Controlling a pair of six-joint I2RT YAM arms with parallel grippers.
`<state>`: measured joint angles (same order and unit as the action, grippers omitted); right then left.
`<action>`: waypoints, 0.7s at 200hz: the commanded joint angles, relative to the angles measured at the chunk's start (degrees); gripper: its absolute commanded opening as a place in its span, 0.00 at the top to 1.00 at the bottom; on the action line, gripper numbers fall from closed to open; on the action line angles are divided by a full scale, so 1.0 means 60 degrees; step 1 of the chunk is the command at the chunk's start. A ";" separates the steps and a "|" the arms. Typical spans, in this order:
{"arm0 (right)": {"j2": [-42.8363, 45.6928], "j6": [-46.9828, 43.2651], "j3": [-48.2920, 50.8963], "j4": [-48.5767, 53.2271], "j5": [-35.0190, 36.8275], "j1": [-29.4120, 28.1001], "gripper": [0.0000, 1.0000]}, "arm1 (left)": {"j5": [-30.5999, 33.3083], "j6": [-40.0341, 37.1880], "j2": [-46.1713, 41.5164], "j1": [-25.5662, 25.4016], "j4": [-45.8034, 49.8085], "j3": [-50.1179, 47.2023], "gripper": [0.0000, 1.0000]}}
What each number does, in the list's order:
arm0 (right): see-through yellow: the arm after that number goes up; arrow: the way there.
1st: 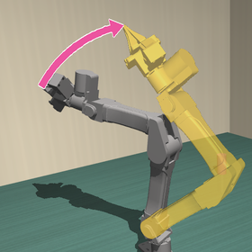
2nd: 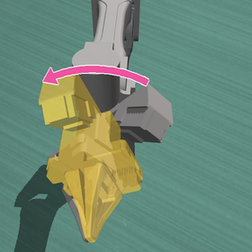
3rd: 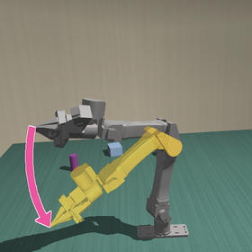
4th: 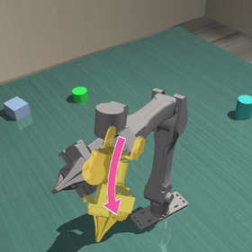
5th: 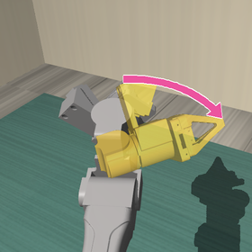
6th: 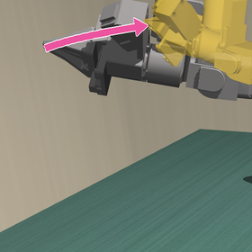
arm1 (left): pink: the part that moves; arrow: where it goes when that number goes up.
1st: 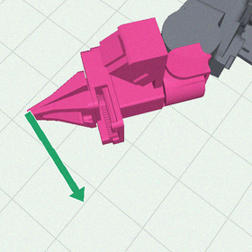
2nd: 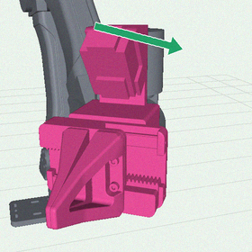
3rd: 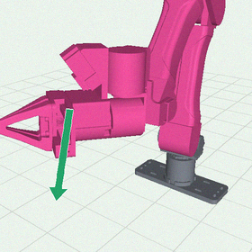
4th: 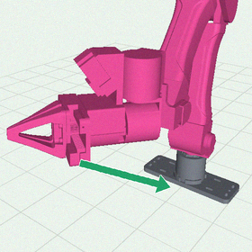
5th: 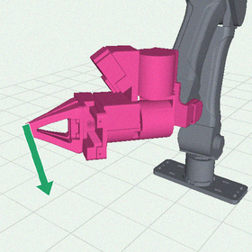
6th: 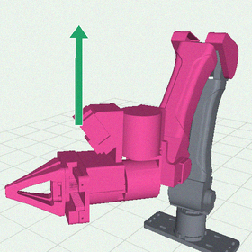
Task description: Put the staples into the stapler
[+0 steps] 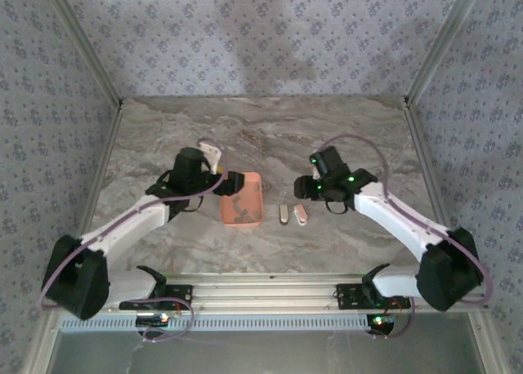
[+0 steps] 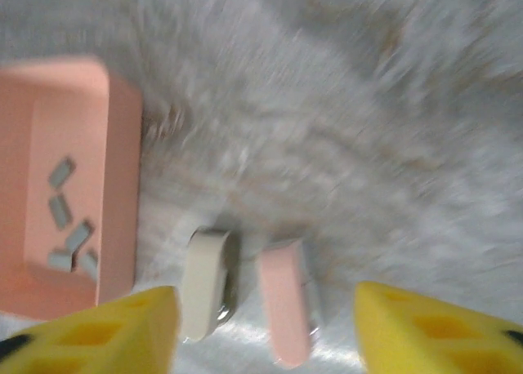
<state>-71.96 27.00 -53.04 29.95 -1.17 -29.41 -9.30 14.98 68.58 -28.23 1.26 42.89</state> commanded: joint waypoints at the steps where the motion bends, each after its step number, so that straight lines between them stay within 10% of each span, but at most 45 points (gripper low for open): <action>1: 0.0908 -0.1458 0.0778 -0.0849 0.1062 0.0906 0.00 | 0.2654 -0.0242 -0.1199 0.0633 -0.0221 -0.0493 0.06; 58: 0.1916 -0.3452 0.2882 -0.4428 0.1667 0.3439 0.00 | 0.5130 -0.1396 -0.3015 0.2364 -0.2151 -0.2629 0.01; 140: -0.0644 -0.4060 0.5034 -1.0472 0.0519 0.5950 0.00 | 0.3514 -0.3298 0.0981 0.3409 -0.9078 -0.4953 0.02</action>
<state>-71.00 4.62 -23.79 -18.50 5.37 3.49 18.20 1.93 66.67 -8.97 -30.92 15.25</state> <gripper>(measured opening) 0.998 0.985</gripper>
